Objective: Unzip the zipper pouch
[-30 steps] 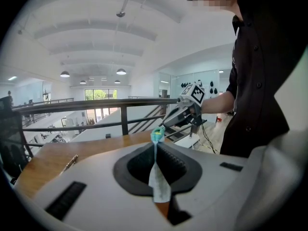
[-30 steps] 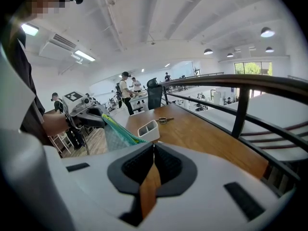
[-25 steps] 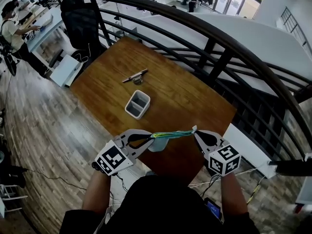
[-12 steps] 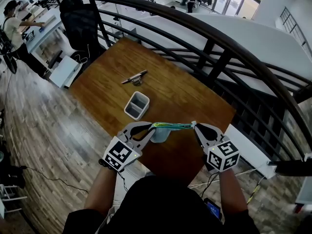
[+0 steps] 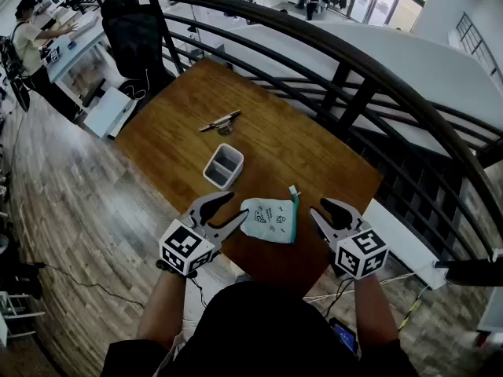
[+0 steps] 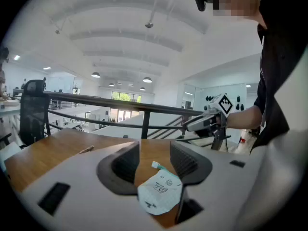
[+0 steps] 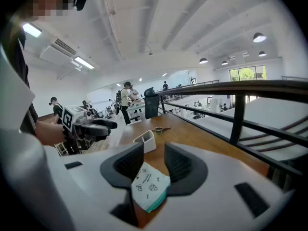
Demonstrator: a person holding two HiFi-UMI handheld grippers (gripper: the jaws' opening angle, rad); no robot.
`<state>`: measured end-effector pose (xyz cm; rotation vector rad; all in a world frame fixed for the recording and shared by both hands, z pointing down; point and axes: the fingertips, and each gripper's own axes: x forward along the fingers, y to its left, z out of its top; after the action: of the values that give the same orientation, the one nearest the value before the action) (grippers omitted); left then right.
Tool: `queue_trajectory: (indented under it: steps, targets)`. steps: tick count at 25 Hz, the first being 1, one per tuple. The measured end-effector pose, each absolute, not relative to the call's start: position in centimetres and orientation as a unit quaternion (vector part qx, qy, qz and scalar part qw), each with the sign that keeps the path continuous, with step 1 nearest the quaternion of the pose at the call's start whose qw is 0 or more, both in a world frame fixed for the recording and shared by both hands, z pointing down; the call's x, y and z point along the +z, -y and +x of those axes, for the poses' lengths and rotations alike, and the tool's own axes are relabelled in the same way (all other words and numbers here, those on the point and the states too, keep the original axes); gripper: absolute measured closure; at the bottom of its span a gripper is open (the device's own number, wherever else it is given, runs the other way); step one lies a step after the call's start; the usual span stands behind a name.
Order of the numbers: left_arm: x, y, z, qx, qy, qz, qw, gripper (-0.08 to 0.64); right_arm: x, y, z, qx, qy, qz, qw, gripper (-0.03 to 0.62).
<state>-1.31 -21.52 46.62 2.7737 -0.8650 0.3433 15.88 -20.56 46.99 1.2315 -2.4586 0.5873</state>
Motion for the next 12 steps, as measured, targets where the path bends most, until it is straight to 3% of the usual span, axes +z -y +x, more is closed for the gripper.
queue_trajectory:
  steps: [12]
  targets:
    - [45.0, 20.5, -10.0, 0.030, 0.429, 0.890, 0.153, 0.359, 46.6, 19.1, 16.3, 0.200, 0.864, 0.442, 0.134, 0.497]
